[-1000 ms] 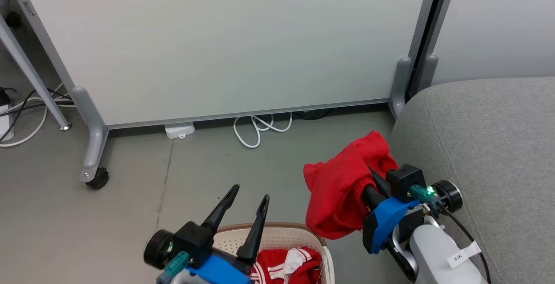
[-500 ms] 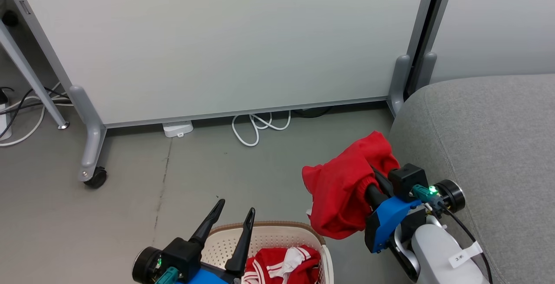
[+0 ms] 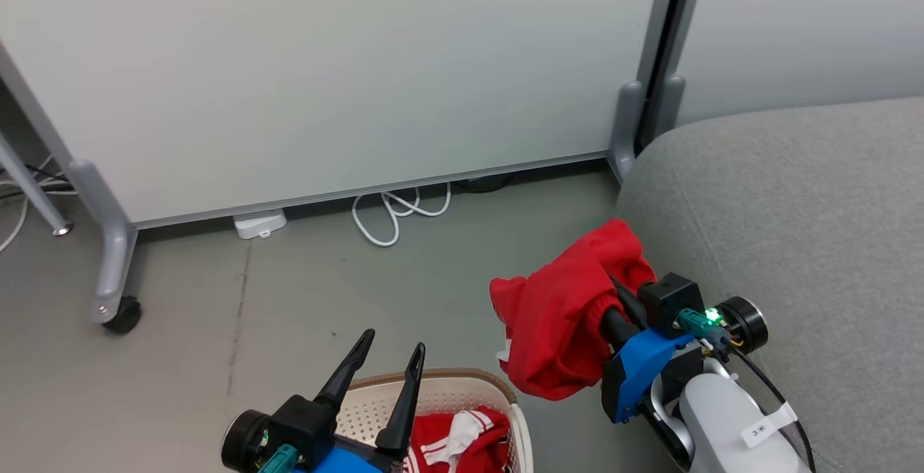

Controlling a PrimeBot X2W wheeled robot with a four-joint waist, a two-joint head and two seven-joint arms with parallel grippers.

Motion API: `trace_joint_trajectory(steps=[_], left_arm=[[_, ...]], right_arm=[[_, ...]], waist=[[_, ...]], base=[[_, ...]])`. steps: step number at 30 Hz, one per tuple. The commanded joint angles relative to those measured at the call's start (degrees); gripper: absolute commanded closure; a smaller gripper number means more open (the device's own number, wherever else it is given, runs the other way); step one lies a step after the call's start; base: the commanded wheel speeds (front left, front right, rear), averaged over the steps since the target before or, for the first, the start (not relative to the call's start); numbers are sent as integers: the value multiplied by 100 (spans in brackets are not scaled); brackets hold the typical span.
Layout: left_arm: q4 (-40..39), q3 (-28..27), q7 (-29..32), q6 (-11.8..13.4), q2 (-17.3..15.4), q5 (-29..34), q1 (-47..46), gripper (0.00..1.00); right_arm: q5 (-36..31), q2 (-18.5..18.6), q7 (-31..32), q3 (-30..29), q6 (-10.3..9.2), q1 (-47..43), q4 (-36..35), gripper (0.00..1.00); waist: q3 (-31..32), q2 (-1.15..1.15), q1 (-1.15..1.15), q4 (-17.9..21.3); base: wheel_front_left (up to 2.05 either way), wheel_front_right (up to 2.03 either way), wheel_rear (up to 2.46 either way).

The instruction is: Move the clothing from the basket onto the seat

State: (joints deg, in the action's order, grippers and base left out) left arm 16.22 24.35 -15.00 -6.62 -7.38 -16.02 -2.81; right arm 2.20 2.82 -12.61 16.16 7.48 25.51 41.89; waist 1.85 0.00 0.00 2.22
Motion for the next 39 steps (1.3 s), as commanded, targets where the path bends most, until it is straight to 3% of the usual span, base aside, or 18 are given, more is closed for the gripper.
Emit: trace_joint_trajectory(steps=[1, 21, 32, 39], left_arm=[[-20, -54, -27, -34, -13, 52, -11, 0], [-1, -91, -27, -96, 125, 101, -145, 0], [-10, -51, -27, -86, 35, 30, -200, 0], [70, 216, -27, -87, -53, -65, -402, 0]], right_arm=[[20, 12, -8, 17, 3, 28, -31, 100], [-98, 11, 18, 33, 3, -26, -225, 100], [43, 11, -13, 114, 3, -57, -290, 100], [-76, 4, -59, -214, 3, -175, -355, 100]], waist=[[-22, 0, 0, 148], [-249, 0, 0, 1862], [-292, 0, 0, 2738], [-406, 0, 0, 2829]], base=[[0, 0, 0], [0, 0, 0], [0, 0, 0], [0, 0, 0]])
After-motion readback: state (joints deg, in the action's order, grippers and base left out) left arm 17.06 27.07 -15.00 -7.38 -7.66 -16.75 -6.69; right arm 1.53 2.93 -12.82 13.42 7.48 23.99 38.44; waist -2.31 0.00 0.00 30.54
